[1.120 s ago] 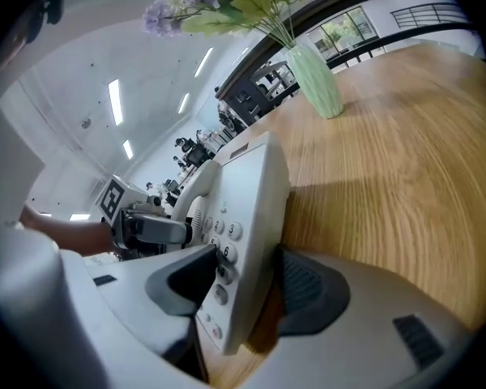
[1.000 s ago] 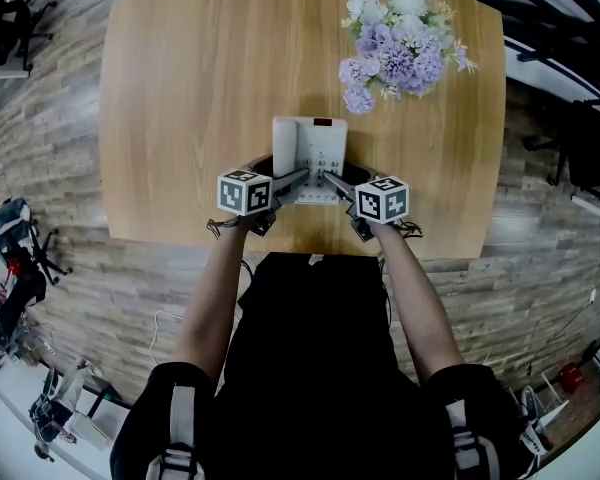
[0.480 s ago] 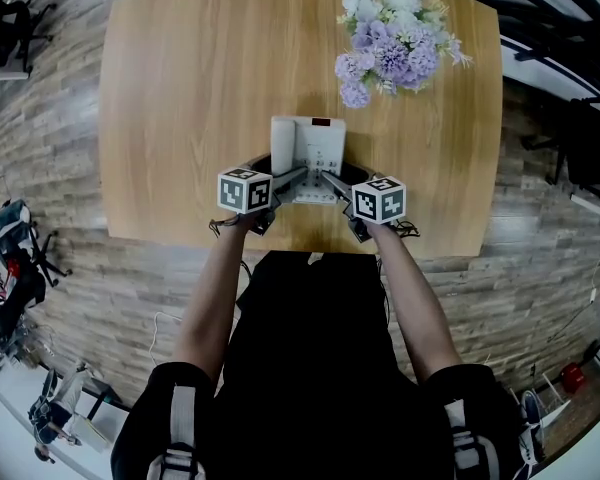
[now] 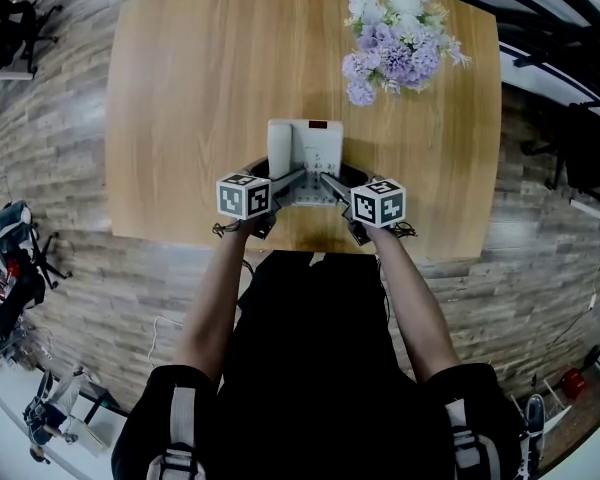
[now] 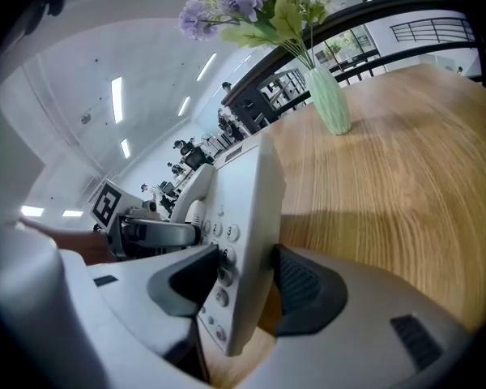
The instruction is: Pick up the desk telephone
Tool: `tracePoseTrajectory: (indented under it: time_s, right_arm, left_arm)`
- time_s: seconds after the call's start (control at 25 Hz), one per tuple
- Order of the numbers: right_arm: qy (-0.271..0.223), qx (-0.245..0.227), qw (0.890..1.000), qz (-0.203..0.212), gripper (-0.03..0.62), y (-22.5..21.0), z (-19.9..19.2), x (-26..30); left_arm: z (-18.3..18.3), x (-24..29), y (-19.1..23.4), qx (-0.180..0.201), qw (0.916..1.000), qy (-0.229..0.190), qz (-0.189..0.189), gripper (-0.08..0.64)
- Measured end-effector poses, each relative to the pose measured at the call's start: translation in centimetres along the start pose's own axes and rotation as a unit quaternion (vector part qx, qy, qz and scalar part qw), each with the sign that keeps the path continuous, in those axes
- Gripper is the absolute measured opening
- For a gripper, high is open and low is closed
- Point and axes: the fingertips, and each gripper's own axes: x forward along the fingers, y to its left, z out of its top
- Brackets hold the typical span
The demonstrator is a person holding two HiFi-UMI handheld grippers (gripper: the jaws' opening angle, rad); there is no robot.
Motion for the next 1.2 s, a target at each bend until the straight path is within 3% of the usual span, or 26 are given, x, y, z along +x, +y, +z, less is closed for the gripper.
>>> tracePoseTrajectory:
  time_s: [0.52,1.2]
  right_arm:
    - [-0.032,-0.033,0.999,-0.003,0.230,3.9,1.9,-1.0]
    - [-0.062,-0.074,0.995,-0.019,0.227,7.6,3.8,-2.4]
  left_arm:
    - [1.8,-3.9,-1.0,0.021,0.9990,-0.038,-0.008,0.393]
    - [3.9,-7.4,-2.3,0.071,0.9960,-0.054,-0.009,0.393]
